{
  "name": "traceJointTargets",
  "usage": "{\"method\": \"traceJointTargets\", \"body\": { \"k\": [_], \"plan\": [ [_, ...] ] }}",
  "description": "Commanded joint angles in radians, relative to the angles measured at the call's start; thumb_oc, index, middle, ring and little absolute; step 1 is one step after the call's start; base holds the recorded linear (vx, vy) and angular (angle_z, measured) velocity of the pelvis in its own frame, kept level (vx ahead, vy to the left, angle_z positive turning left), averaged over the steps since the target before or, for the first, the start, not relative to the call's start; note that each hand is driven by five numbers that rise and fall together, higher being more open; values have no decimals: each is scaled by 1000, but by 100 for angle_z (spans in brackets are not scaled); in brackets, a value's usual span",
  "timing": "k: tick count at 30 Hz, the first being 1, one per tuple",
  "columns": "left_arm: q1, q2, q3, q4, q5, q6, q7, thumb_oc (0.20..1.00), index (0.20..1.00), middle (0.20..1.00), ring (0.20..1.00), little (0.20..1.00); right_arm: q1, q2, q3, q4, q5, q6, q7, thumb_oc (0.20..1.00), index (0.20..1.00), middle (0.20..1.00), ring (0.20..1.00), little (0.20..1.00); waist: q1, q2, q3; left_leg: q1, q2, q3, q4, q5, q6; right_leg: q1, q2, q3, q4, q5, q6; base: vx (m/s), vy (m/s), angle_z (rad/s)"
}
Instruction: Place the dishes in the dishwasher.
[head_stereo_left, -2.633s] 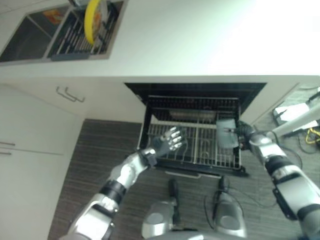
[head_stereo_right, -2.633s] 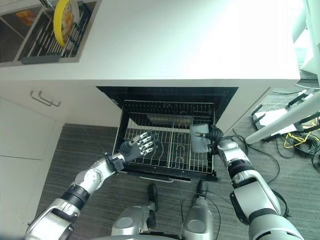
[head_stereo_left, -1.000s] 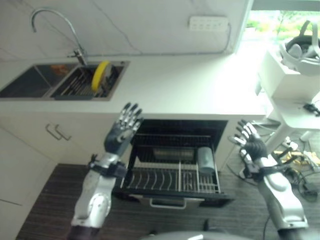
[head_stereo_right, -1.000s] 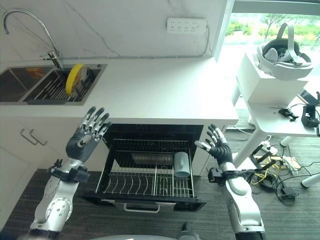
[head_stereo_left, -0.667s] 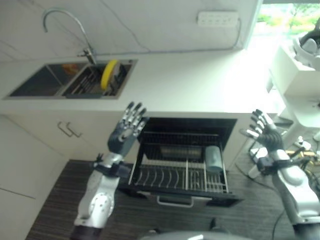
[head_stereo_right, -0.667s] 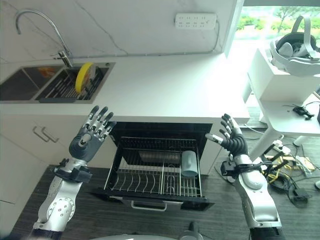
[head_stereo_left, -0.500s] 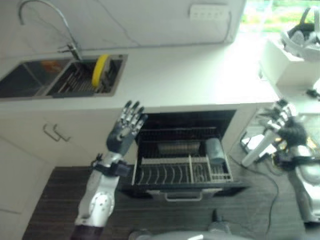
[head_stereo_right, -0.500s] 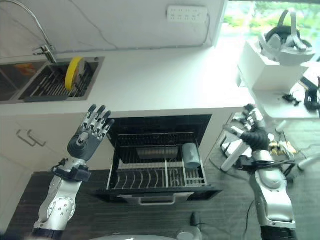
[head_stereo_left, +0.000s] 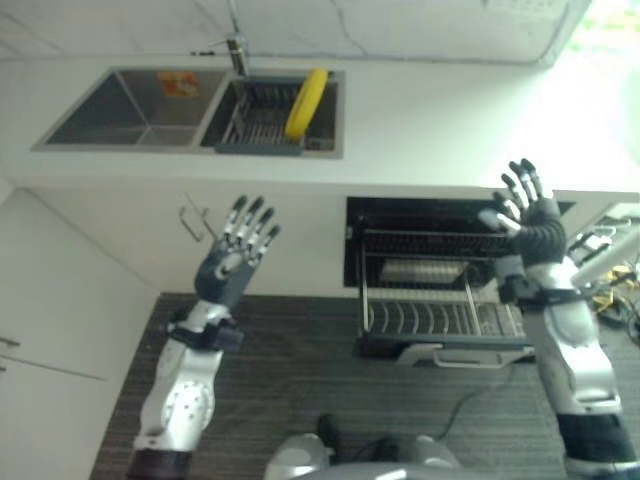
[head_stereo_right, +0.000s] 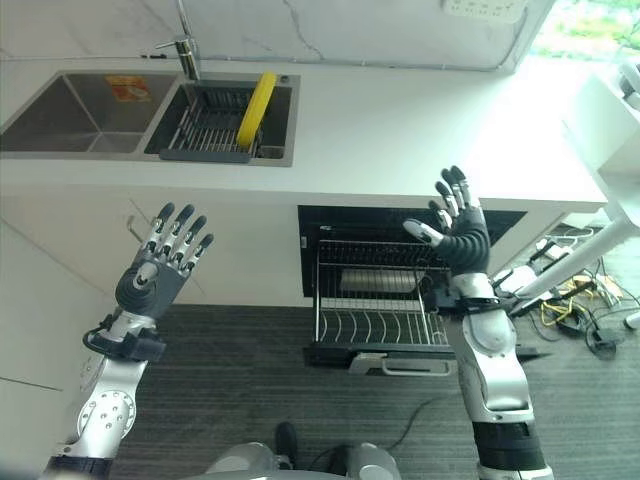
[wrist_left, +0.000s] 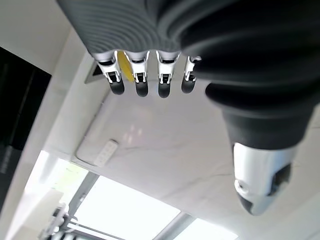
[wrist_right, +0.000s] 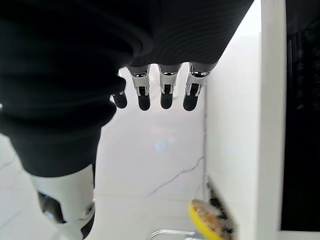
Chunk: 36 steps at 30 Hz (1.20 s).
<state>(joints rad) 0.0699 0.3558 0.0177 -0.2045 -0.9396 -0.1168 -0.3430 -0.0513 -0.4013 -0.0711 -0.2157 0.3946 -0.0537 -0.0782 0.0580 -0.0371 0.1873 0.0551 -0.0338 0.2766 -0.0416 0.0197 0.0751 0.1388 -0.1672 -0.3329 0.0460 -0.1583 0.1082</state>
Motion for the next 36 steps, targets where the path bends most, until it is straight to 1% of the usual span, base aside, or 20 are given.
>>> {"method": "traceJointTargets", "body": {
  "k": [1,6,7,10,13,18,19,20,21,22,23,24,27,28,29,31,32,34,35,36],
  "plan": [
    [-28,-1,9,-25,29,-48,8,1000,1000,1000,1000,1000,-16,-35,-50,-55,4,-75,-27,1000,1000,1000,1000,1000,-22,13,-71,87,34,-76,-34,-91,-91,7,52,7,-109,151,15,-36,16,-10],
    [-33,11,24,-35,20,-44,7,1000,1000,1000,1000,1000,-6,-32,-59,-70,-7,-60,-21,1000,1000,1000,1000,1000,-50,35,-95,92,27,-60,-46,-98,-88,-2,51,24,-115,163,23,-49,33,-2],
    [-23,97,63,-59,288,-134,280,1000,1000,1000,1000,1000,87,-110,-47,-159,-116,-111,10,1000,1000,1000,1000,1000,-93,46,-60,75,90,-131,-46,-97,-113,-52,47,94,-101,153,30,-31,11,-2],
    [-55,70,40,-72,323,-117,305,1000,1000,1000,1000,1000,63,-120,-56,-130,-129,-137,33,1000,1000,1000,1000,1000,-94,31,-52,82,88,-130,-46,-106,-115,-37,46,112,-122,156,32,-49,-37,-9],
    [-79,67,52,-54,303,-142,313,1000,1000,1000,1000,1000,48,-102,-61,-114,-145,-132,12,1000,1000,1000,1000,1000,-92,27,-53,83,93,-127,-46,-107,-113,-39,52,116,-126,156,30,-82,-43,-16],
    [-10,62,100,-77,302,-144,298,1000,1000,1000,1000,1000,83,-108,-91,-151,-133,-106,64,1000,1000,1000,1000,1000,-86,27,-51,99,92,-101,-29,-100,-118,-30,66,124,-129,144,16,28,-109,-13],
    [-15,57,96,-82,292,-153,288,1000,1000,1000,1000,1000,82,-132,-104,-146,-139,-104,57,1000,1000,1000,1000,1000,-86,1,-16,-1,87,-46,190,-146,-129,-34,32,125,-125,161,6,-106,-100,-17],
    [-32,50,76,-83,288,-163,279,1000,1000,1000,1000,1000,67,-155,-114,-131,-151,-95,33,1000,1000,1000,1000,1000,-85,-11,21,-107,134,-29,355,-97,-163,-35,13,116,-124,175,-6,-201,131,31],
    [-51,44,54,-84,298,-170,282,1000,1000,1000,1000,1000,24,-177,-119,-102,-167,-93,14,1000,1000,1000,1000,1000,-93,6,45,-150,197,-50,376,-57,-191,-45,12,105,-120,182,-13,-135,550,77],
    [-42,36,38,-90,312,-190,303,1000,1000,1000,1000,1000,-10,-181,-118,-83,-160,-105,25,1000,1000,1000,1000,1000,-105,26,49,-105,245,-73,268,-24,-206,-50,2,119,-116,183,-2,41,1339,75],
    [22,25,55,-95,269,-232,315,1000,1000,1000,1000,1000,34,-187,-132,-126,-108,-115,85,1000,1000,1000,1000,1000,-118,50,12,23,329,-95,-31,61,-244,-45,-48,157,-126,176,47,152,1480,9],
    [29,15,64,-89,255,-239,314,1000,1000,1000,1000,1000,23,-194,-126,-127,-131,-114,92,1000,1000,1000,1000,1000,-110,57,-1,34,334,-134,-46,35,-263,-51,-81,177,-132,183,81,166,1310,-74],
    [0,31,70,-81,251,-197,290,1000,1000,1000,1000,1000,2,-190,-135,-138,-137,-102,50,1000,1000,1000,1000,1000,-126,63,-6,40,333,-70,-46,26,-278,-70,-159,165,-119,217,147,79,620,-74],
    [-7,34,64,-69,227,-182,279,1000,1000,1000,1000,1000,12,-182,-142,-147,-131,-104,39,1000,1000,1000,1000,1000,-124,60,-5,37,319,-86,-46,21,-275,-74,-173,162,-115,232,154,70,514,10],
    [-27,34,51,-58,163,-136,263,1000,1000,1000,1000,1000,45,-158,-153,-172,-108,-116,30,1000,1000,1000,1000,1000,-112,53,2,23,272,-131,-46,4,-264,-85,-214,151,-94,271,154,59,458,39],
    [-31,31,46,-49,191,-107,233,1000,1000,1000,1000,1000,74,-123,-159,-192,-110,-123,37,1000,1000,1000,1000,1000,-107,35,10,25,228,-147,-46,-20,-241,-114,-261,141,-59,336,154,63,435,34],
    [-22,37,44,-51,209,-103,218,1000,1000,1000,1000,1000,77,-100,-142,-188,-137,-125,38,1000,1000,1000,1000,1000,-92,26,15,37,197,-133,-46,-41,-214,-136,-283,116,-15,365,154,60,421,12],
    [-8,46,59,-62,205,-78,217,1000,1000,1000,1000,1000,56,-77,-100,-157,-158,-137,26,1000,1000,1000,1000,1000,-55,21,16,47,166,-108,-46,-60,-179,-138,-272,49,43,346,154,21,406,-26],
    [-5,58,60,-62,204,-67,219,1000,1000,1000,1000,1000,40,-72,-72,-127,-167,-150,3,1000,1000,1000,1000,1000,-46,22,20,54,149,-96,-46,-72,-145,-134,-193,41,90,252,134,16,373,-89],
    [-13,62,54,-59,199,-62,220,1000,1000,1000,1000,1000,44,-79,-71,-124,-165,-153,-11,1000,1000,1000,1000,1000,-50,23,19,49,139,-104,-46,-72,-130,-133,-135,59,103,197,116,24,348,-80]
  ]
}}
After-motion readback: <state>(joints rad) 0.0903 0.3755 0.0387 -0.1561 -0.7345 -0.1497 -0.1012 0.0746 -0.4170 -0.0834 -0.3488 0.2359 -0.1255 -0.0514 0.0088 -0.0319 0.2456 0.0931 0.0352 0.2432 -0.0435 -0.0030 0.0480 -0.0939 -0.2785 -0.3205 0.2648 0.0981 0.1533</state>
